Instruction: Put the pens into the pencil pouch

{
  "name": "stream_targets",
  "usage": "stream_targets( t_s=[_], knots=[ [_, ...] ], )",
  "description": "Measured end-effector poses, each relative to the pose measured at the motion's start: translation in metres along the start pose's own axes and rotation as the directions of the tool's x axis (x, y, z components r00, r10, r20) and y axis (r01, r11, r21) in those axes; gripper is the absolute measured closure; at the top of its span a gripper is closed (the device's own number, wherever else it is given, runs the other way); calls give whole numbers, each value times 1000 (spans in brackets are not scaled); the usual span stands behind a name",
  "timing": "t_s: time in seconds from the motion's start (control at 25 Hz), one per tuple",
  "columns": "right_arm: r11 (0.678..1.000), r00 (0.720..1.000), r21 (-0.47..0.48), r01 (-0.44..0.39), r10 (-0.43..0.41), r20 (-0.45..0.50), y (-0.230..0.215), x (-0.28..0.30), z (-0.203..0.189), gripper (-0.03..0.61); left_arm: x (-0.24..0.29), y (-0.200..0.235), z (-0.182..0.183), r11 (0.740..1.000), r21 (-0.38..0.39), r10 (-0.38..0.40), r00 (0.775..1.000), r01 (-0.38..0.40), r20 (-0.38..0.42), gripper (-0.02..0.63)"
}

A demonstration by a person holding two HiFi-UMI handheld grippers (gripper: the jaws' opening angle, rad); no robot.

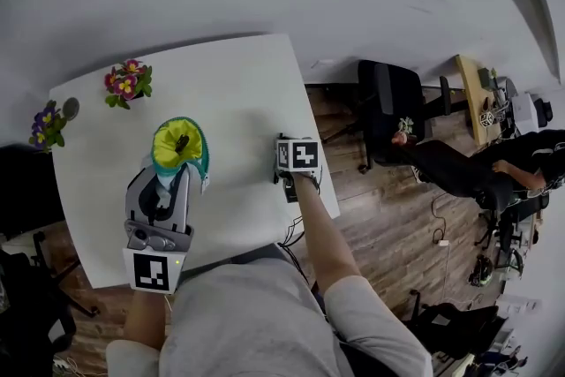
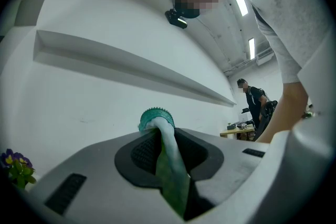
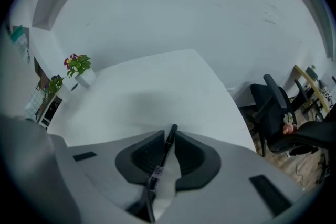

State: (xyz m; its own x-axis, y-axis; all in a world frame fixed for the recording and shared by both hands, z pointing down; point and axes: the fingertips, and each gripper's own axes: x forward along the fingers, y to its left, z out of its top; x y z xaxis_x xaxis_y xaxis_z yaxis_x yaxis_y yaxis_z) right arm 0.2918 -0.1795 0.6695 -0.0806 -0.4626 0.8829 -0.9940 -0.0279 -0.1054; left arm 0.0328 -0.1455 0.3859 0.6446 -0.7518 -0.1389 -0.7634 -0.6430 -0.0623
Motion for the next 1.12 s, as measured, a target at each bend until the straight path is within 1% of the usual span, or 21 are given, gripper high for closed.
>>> stream_targets(
  t_s=[0.08, 0.16, 0.28, 0.36, 0.4, 0.48, 0.6, 0.72, 0.8, 0.92, 1.12],
  knots=[
    [1000, 1000, -26, 14, -14, 3, -2, 0, 0, 522, -1, 2, 0, 1000, 2, 6, 1000, -6, 2, 522],
    [999, 1000, -39, 6, -5, 22, -2, -3, 2, 525, -1, 3, 1, 1000, 3, 8, 1000, -8, 3, 522],
    [999, 993, -27, -34, 37, 115, 7, -18, 16, 525, -2, 2, 1, 1000, 5, 2, 1000, -2, 0, 522],
    [996, 974, -25, -84, 87, 208, 20, -36, 34, 526, -2, 1, 2, 1000, 6, -6, 1000, 6, 3, 522],
    [993, 959, -31, -113, 117, 257, 28, -47, 44, 526, -2, 1, 3, 1000, 6, -10, 1000, 10, 7, 522],
    [984, 918, -45, -174, 179, 353, 45, -71, 63, 526, -3, 0, 5, 1000, 7, -16, 1000, 16, 13, 522],
    [962, 833, -76, -263, 266, 484, 71, -113, 89, 526, -5, -3, 9, 1000, 4, -23, 1000, 23, 18, 522],
    [935, 731, -132, -330, 342, 591, 96, -158, 113, 525, -7, -4, 15, 1000, -1, -27, 999, 27, 29, 522],
    [911, 652, -171, -376, 391, 650, 113, -188, 126, 525, -8, -5, 17, 1000, 5, -31, 999, 31, 33, 522],
    [867, 526, -229, -442, 457, 717, 139, -228, 141, 526, -13, -6, 21, 999, 9, -33, 999, 33, 40, 522],
    [794, 327, -334, -508, 537, 778, 177, -288, 160, 526, -21, -3, 25, 1000, 11, -25, 999, 25, 44, 522]
  ],
)
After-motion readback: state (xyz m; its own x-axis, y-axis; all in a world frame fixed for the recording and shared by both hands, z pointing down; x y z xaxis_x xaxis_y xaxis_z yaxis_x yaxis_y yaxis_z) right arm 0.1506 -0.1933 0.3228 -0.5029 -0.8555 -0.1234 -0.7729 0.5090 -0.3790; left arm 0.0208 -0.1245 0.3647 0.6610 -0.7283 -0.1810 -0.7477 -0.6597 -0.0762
